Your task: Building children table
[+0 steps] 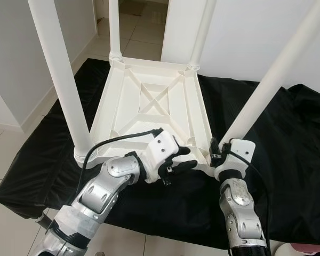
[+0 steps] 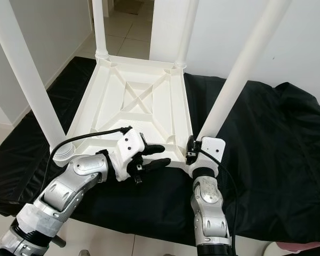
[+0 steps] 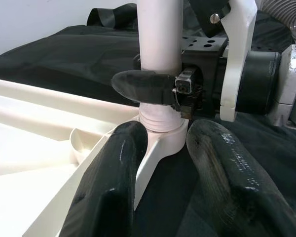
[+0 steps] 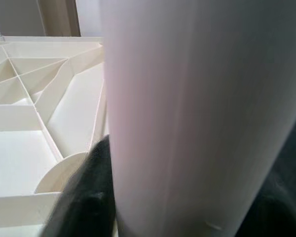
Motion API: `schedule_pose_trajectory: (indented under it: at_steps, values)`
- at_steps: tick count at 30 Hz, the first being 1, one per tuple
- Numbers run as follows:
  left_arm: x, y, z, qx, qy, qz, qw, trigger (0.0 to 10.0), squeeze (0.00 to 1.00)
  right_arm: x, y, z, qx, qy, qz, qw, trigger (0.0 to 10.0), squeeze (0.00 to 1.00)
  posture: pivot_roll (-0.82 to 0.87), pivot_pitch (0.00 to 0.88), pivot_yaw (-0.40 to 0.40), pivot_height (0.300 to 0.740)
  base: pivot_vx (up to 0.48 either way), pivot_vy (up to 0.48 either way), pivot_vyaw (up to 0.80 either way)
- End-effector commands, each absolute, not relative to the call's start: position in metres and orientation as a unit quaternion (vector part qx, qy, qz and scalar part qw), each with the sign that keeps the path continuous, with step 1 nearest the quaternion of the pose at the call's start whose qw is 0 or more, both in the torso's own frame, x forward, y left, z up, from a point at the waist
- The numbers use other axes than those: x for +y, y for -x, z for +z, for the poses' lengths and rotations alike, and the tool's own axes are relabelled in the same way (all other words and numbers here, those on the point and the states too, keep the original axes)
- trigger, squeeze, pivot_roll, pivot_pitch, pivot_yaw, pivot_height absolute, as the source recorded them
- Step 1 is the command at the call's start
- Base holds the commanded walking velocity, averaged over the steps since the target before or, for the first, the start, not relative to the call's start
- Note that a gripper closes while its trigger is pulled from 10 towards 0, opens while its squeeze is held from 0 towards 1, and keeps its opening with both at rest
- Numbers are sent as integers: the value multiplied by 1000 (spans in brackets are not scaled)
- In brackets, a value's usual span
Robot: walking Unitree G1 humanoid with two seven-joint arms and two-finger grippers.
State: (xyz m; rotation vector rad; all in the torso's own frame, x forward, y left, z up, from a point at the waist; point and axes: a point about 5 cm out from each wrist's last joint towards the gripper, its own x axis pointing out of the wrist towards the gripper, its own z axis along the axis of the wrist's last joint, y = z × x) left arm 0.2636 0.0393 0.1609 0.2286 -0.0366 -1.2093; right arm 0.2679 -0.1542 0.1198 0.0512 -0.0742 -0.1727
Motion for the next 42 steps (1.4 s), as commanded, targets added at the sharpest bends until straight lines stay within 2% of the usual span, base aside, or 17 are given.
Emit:
schedule_pose_trajectory:
  at_steps: [1,5,6,12,13,14,15,17,28,31,32,33,34,42]
  values:
    - [38,-262,158,-14,-111,-573,812,10000,0,-152,-267,116,-32,-35,-85,995,10000,1000,-49,0,-84,740,0,0,0]
    - [37,-262,158,-13,-111,-573,812,10000,0,-154,-266,120,-48,-16,-52,997,10000,1000,-47,0,-86,740,0,0,0]
    - [37,-261,158,-14,-110,-573,812,10000,0,-157,-265,121,-53,7,-8,999,10000,1000,-52,0,-83,740,0,0,0]
    - [36,-257,155,-11,-109,-579,808,10000,0,-168,-261,121,-53,21,48,997,10000,1000,-56,0,-81,740,0,0,0]
    - [36,-256,155,-10,-109,-581,807,10000,0,-172,-260,121,-52,20,66,996,10000,835,-58,0,-79,740,0,0,0]
    - [36,-256,155,-10,-109,-581,807,10000,0,-172,-260,121,-52,20,66,996,10000,835,-58,0,-79,740,0,0,0]
    - [36,-256,154,-9,-109,-582,805,10000,0,-174,-259,122,-49,40,117,991,10000,0,-62,0,-77,740,0,0,0]
    - [35,-256,154,-9,-110,-584,805,10000,0,-177,-259,123,-44,66,183,980,10000,0,-64,0,-81,740,0,0,0]
    - [34,-257,155,-12,-108,-582,806,10000,0,-200,-271,123,-13,81,268,960,10000,0,-61,0,-81,740,0,0,0]
    - [33,-258,156,-12,-108,-582,806,10000,0,-204,-276,116,19,112,302,946,10000,0,-55,0,-79,740,0,0,0]
    - [34,-258,156,-13,-109,-581,806,10000,0,-203,-278,115,21,116,309,944,4784,0,-54,0,-80,740,0,0,0]
    - [34,-258,156,-13,-109,-581,806,10000,0,-203,-278,115,21,116,309,944,4784,0,-54,0,-80,740,0,0,0]
    - [34,-259,156,-13,-110,-580,807,10000,0,-202,-279,115,19,120,312,942,0,0,-51,0,-79,740,0,0,0]
    - [35,-259,157,-15,-109,-575,811,10000,0,-196,-278,109,18,113,323,939,0,0,-42,0,-80,740,0,0,0]
